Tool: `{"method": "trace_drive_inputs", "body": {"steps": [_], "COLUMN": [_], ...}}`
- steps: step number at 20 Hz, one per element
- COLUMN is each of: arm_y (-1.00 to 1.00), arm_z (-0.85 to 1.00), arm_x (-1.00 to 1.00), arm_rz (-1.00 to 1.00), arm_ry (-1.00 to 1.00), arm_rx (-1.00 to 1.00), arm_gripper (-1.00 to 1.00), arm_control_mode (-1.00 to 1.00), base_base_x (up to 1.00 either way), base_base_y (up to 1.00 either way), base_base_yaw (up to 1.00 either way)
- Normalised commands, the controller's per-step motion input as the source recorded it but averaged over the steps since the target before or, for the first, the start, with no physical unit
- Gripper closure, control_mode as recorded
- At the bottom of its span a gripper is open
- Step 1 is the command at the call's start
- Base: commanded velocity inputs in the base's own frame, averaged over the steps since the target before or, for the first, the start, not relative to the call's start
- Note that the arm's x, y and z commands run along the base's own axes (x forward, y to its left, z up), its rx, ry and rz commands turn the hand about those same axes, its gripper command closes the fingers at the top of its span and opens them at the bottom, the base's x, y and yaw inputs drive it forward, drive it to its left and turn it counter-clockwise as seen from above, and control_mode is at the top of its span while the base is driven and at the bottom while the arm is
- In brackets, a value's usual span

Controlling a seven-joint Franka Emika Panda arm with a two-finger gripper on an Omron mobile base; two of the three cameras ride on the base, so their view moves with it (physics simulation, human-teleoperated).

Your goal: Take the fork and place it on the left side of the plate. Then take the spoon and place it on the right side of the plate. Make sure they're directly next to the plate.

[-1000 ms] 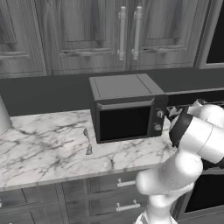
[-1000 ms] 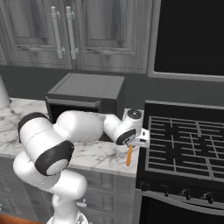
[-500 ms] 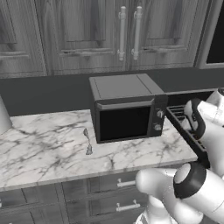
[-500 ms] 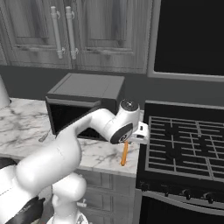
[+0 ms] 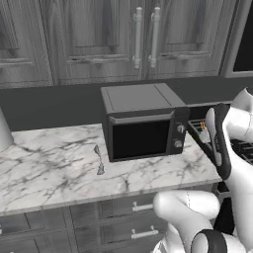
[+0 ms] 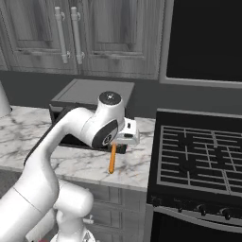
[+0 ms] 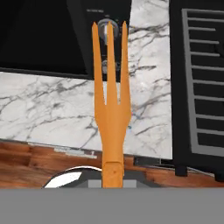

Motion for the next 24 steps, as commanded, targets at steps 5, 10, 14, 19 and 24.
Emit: {"method": "trace_drive_inputs", "body": {"steps": [5,10,14,19,24], "arm_y": [0.91,0.99,0.64,0.34,0.27], "arm_z": [0.19,0.01,0.0,0.0,0.0], "arm_x": [-0.55,-0.45,-0.04,0.0,0.0], "arm_rz": [0.29,0.31,0.28,0.2,0.15], "arm_ry": [0.0,-0.01,0.0,-0.01,0.0], "arm_rx": [-0.1,-0.11,-0.05,-0.04,-0.05], "arm_gripper": [1.0,1.0,1.0,1.0,1.0], "arm_control_mode": [-1.0,-1.0,-1.0,-1.0,1.0], "base_base_x": [0.0,0.0,0.0,0.0,0.0], "base_base_y": [0.0,0.0,0.0,0.0,0.05], "base_base_yaw": [0.0,0.0,0.0,0.0,0.04]}}
